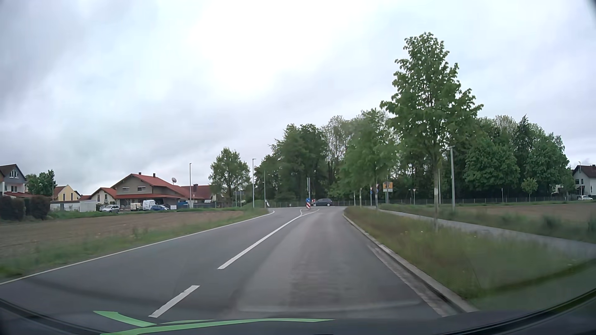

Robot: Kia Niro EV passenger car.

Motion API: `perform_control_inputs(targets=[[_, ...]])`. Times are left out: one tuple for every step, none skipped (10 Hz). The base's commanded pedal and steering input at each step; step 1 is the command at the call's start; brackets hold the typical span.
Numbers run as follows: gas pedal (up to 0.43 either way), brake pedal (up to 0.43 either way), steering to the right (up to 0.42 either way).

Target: Follow the waypoints while adhering to traffic rules and regulations

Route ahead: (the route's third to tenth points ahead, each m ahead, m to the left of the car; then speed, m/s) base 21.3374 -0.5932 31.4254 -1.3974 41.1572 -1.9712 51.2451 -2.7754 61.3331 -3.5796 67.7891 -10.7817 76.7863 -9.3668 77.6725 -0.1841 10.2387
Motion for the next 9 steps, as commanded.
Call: perform_control_inputs(targets=[[0.110,0.000,0.034],[0.110,0.000,0.033],[0.098,0.000,0.031],[0.098,0.000,0.027],[0.067,0.000,0.025],[0.059,0.000,0.024],[0.039,0.000,0.023],[0.000,0.000,0.022],[0.000,0.000,0.019]])
